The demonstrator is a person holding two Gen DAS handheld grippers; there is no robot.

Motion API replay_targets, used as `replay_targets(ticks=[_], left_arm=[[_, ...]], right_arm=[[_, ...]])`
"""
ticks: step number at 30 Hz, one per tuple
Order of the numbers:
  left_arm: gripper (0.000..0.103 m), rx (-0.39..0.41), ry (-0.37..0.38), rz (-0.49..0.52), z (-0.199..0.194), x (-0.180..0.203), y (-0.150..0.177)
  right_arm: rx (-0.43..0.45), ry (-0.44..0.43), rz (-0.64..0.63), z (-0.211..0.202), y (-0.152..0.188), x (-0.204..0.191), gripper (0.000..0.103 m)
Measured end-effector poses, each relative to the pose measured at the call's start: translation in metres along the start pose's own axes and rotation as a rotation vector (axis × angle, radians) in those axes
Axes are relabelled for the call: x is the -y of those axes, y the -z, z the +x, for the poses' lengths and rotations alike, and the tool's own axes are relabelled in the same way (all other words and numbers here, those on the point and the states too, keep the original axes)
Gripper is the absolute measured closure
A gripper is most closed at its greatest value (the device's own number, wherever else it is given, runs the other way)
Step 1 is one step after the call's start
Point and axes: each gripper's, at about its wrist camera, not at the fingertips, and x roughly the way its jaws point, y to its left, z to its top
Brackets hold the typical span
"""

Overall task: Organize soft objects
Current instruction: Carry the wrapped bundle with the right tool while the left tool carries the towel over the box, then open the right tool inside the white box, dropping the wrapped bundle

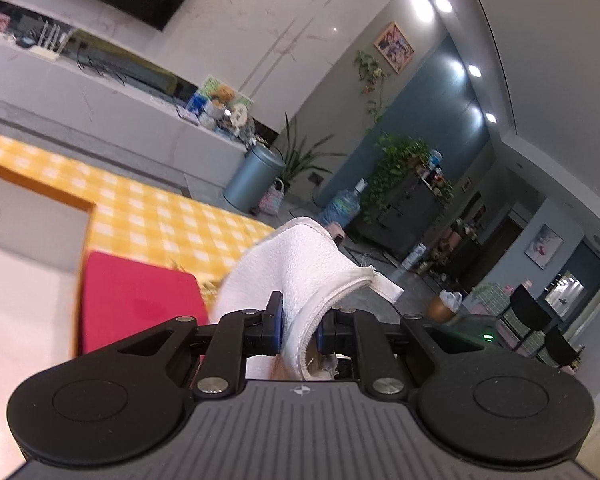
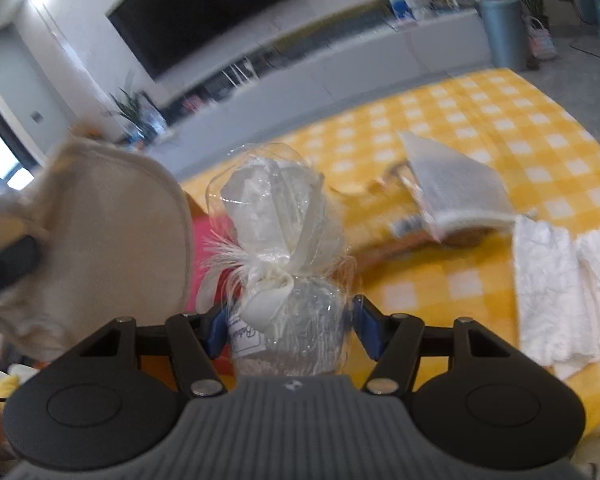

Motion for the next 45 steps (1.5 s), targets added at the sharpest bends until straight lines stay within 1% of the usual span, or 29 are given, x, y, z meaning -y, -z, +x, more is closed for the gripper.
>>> replay_targets(ticks=[3,5,7,9,12,15,16,17,20,21,23,25,27,29,31,33,36,38,42,43,45], left_arm=[[0.086,0.029,-0.061,0.020,-0.019,0.000,-0.007],[0.086,0.081,-0.133,0.049,-0.035,0.000,-0.010],[0.086,0.146,-0.207,0.061,-0.052,-0.002,-0.012],[0.086,0.177,-0.272,0.075,-0.065,-0.006,-0.016],[0.086,0.225,-0.371,0.062,-0.079,-0.016,-0.019],[0.086,0.284,-0.422,0.057,-0.088,-0.023,-0.017],[0.086,0.290,-0.430,0.060,-0.089,-0.024,-0.016],[0.086,0.291,-0.438,0.058,-0.089,-0.025,-0.016],[0.086,0.303,-0.442,0.047,-0.088,-0.031,-0.017],[0.086,0.309,-0.432,0.032,-0.089,-0.035,-0.018],[0.086,0.311,-0.410,0.001,-0.094,-0.045,-0.017],[0.086,0.297,-0.431,0.019,-0.090,-0.046,-0.017],[0.086,0.305,-0.464,0.017,-0.097,-0.049,-0.017],[0.086,0.323,-0.477,0.005,-0.104,-0.055,-0.018],[0.086,0.329,-0.465,-0.020,-0.110,-0.062,-0.020],[0.086,0.325,-0.447,-0.048,-0.113,-0.070,-0.021],[0.086,0.307,-0.419,-0.093,-0.116,-0.084,-0.023],[0.086,0.293,-0.410,-0.117,-0.119,-0.091,-0.023],[0.086,0.292,-0.412,-0.118,-0.123,-0.094,-0.023],[0.086,0.285,-0.412,-0.122,-0.121,-0.095,-0.023],[0.086,0.266,-0.414,-0.127,-0.118,-0.097,-0.023]], right_arm=[[0.041,-0.060,-0.023,-0.013,-0.003,-0.022,0.041],[0.064,-0.104,-0.034,-0.018,-0.005,-0.038,0.041],[0.068,-0.135,-0.061,-0.020,-0.005,-0.057,0.041],[0.044,-0.152,-0.119,-0.016,-0.003,-0.081,0.041],[0.005,-0.190,-0.176,-0.006,0.004,-0.119,0.041],[-0.069,-0.303,-0.194,0.016,0.013,-0.151,0.041],[-0.103,-0.318,-0.194,0.027,0.016,-0.161,0.041],[-0.132,-0.313,-0.202,0.037,0.018,-0.171,0.041],[-0.196,-0.225,-0.262,0.065,0.027,-0.199,0.041],[-0.196,-0.196,-0.248,0.072,0.027,-0.205,0.041],[-0.208,-0.176,-0.192,0.083,0.025,-0.211,0.041],[-0.251,-0.146,-0.196,0.097,0.022,-0.218,0.041],[-0.284,-0.084,-0.260,0.109,0.022,-0.229,0.041],[-0.326,-0.021,-0.321,0.122,0.026,-0.238,0.041],[-0.350,0.024,-0.389,0.133,0.035,-0.250,0.042],[-0.379,0.084,-0.491,0.145,0.046,-0.263,0.042],[-0.399,0.172,-0.624,0.162,0.064,-0.276,0.042],[-0.421,0.209,-0.696,0.171,0.075,-0.284,0.042],[-0.396,0.301,-0.803,0.180,0.088,-0.289,0.042],[-0.395,0.317,-0.825,0.182,0.090,-0.288,0.042],[-0.410,0.321,-0.835,0.183,0.090,-0.288,0.039]])
